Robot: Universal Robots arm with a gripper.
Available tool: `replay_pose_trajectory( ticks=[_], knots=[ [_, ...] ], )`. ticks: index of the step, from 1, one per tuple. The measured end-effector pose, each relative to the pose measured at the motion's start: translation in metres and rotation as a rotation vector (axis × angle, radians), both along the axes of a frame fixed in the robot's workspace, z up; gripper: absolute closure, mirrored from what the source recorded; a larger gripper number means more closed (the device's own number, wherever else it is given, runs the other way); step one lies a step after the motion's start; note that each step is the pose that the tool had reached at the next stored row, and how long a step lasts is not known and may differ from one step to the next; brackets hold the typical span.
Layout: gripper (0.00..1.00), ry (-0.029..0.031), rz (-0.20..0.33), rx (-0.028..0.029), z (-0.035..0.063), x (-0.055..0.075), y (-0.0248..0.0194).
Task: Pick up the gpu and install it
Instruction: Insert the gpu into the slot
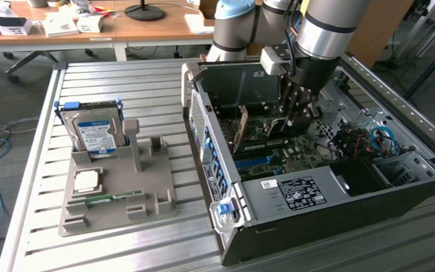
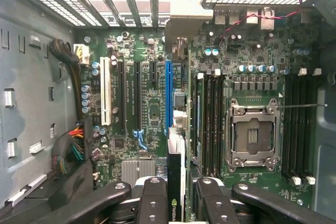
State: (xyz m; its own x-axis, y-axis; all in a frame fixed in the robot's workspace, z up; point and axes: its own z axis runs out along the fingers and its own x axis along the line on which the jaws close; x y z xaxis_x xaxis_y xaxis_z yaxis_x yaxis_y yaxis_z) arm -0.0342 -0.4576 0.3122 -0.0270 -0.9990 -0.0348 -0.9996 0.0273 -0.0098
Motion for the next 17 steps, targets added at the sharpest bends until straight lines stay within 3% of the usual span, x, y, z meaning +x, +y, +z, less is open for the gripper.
replay_pose_trajectory(
  ticks=[17],
  knots=[
    [0.74,-0.0006,0.0,0.0013,-0.0066,-0.0017,-0.0017]
  ],
)
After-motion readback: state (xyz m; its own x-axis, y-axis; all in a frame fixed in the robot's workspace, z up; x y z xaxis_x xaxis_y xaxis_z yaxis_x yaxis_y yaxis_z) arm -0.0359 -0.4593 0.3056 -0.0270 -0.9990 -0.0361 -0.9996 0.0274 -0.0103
